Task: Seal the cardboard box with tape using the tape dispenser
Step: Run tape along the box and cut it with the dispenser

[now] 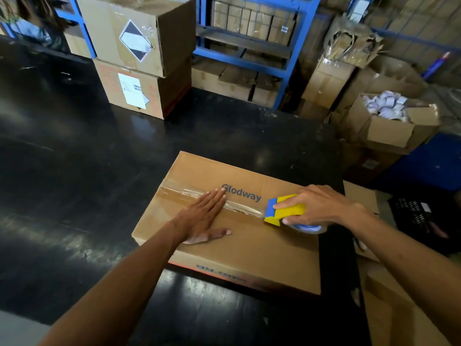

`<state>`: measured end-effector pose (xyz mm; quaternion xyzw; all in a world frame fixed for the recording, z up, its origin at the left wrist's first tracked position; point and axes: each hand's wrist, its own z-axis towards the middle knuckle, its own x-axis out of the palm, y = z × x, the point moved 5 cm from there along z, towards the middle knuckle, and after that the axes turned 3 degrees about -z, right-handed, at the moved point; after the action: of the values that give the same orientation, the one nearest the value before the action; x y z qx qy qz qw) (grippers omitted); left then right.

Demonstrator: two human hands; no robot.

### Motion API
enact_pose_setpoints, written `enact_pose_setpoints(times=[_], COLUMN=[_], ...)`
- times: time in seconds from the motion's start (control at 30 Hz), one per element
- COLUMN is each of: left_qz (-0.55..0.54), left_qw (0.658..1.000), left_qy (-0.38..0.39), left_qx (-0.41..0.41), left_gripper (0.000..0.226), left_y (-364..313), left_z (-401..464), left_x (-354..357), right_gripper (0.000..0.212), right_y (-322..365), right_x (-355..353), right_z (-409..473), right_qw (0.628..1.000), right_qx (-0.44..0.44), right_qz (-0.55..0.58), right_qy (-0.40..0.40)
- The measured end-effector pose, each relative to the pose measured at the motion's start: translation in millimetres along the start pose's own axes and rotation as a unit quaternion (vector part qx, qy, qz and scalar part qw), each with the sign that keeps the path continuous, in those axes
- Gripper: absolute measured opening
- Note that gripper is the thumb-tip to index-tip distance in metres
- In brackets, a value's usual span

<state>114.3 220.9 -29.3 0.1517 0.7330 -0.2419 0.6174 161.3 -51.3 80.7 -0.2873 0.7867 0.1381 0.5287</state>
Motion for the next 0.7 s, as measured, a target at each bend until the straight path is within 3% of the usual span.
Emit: enact_pose_setpoints(times=[0.23,0.43,0.7], left_qz=[0.016,-0.036,-0.029], left_qw=[0.999,0.998,0.998], left_qy=[-0.003,-0.047,-0.028], left_qx=[-0.039,-0.018,-0.042], left_gripper=[0.1,0.108,0.109], left_y=[-8,-109,-115], left_z=[4,54,59], left_x=[3,19,20], right_gripper=[0.05,0.049,0.05], right_y=[3,5,4], right_x=[-3,-5,-7], right_z=[6,4,-3], right_qw=[0.999,0.999,0.998], right_qx=[-0.008,-0.017,-0.021], right_qz=[-0.012,-0.012,-0.006], right_qy=[-0.03,-0.05,-0.061])
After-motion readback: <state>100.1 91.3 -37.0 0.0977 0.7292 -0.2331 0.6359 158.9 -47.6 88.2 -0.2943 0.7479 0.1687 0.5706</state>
